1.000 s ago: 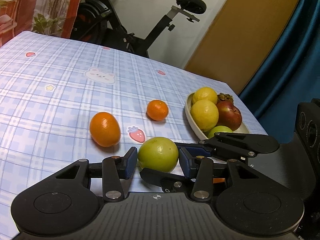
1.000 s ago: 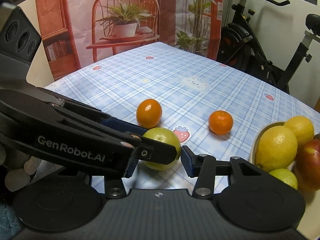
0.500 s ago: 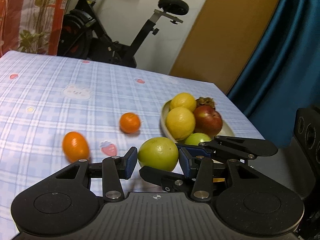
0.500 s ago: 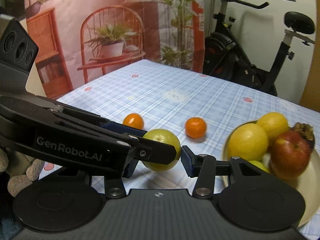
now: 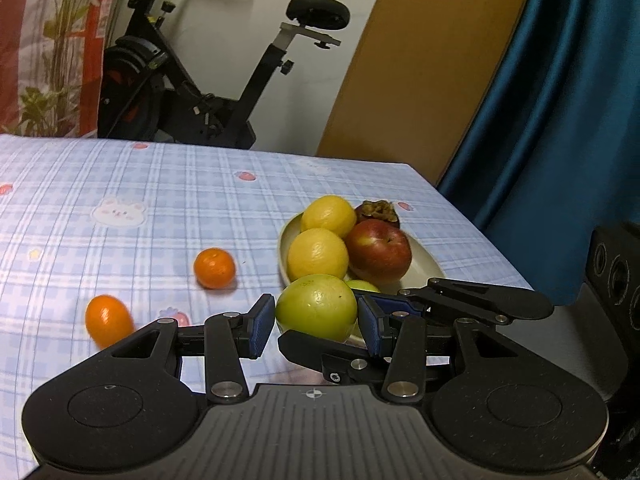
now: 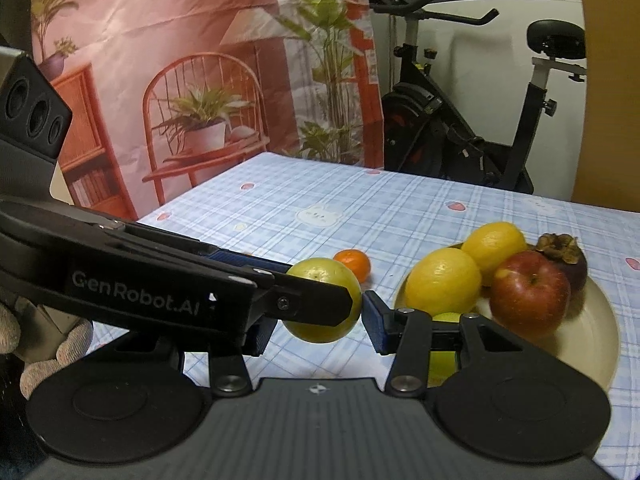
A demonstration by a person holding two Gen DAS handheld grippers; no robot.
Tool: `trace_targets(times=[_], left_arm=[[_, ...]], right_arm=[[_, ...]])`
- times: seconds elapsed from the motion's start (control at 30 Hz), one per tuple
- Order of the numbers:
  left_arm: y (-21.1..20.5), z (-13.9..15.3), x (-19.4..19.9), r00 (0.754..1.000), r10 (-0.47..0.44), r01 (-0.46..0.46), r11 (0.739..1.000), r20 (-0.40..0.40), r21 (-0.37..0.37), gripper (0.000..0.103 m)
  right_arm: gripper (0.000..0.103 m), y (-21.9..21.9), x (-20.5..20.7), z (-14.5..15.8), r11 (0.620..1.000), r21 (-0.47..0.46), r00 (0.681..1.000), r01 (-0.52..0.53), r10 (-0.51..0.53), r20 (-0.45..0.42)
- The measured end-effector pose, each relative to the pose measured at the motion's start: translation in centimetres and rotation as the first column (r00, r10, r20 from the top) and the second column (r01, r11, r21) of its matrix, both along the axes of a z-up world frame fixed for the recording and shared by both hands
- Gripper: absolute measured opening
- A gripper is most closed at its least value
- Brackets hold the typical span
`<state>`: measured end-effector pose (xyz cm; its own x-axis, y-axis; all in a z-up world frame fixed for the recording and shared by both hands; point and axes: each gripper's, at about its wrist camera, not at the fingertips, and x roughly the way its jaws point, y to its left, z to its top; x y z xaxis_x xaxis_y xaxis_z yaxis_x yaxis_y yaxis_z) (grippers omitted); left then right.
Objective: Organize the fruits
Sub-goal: 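Lift the green fruit with the left gripper and carry it over the plate, then lower the green fruit onto the plate with the left gripper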
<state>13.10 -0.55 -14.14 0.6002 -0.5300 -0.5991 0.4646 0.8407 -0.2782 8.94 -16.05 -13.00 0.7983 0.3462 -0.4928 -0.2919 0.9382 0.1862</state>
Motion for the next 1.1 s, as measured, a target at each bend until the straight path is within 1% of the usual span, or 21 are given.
trace_targets(times=[0.27, 0.5, 0.63, 0.8, 0.93, 1.1], left_arm=[[-3.3, 1.6, 0.6, 0.997, -0.048, 0.047, 0.998, 0.052, 0.037, 0.048], [-7.9, 2.0, 2.1, 0.991, -0.117, 0.114, 0.992, 0.066, 0.059, 0.048], [-11.0, 1.6, 2.9, 0.984, -0.169, 0.165, 0.983, 0.059, 0.075, 0.048], [-14.7, 0.5, 4.1, 0.972, -0.231, 0.226, 0.970, 0.045, 0.095, 0.047], [-16.7, -0.6, 5.2, 0.968, -0.250, 0.247, 0.964, 0.016, 0.096, 0.047], [-18.3, -1.2, 6.2, 0.965, -0.264, 0.261, 0.958, 0.007, 0.114, 0.047]], right_arm=[[0.049, -2.6, -0.5, 1.2, 0.998, 0.022, 0.997, 0.060, -0.061, 0.040], [0.049, -6.5, -0.9, 1.7, 0.989, 0.046, 0.988, 0.139, -0.142, 0.061], [0.049, -8.9, -1.2, 1.4, 0.981, 0.054, 0.980, 0.186, -0.189, 0.058], [0.049, -12.4, -1.2, 0.3, 0.963, 0.096, 0.967, 0.251, -0.254, 0.025], [0.049, -14.8, -1.2, -0.7, 0.947, 0.122, 0.954, 0.297, -0.299, -0.004], [0.049, -16.8, -1.0, -1.4, 0.930, 0.152, 0.942, 0.334, -0.334, -0.022]])
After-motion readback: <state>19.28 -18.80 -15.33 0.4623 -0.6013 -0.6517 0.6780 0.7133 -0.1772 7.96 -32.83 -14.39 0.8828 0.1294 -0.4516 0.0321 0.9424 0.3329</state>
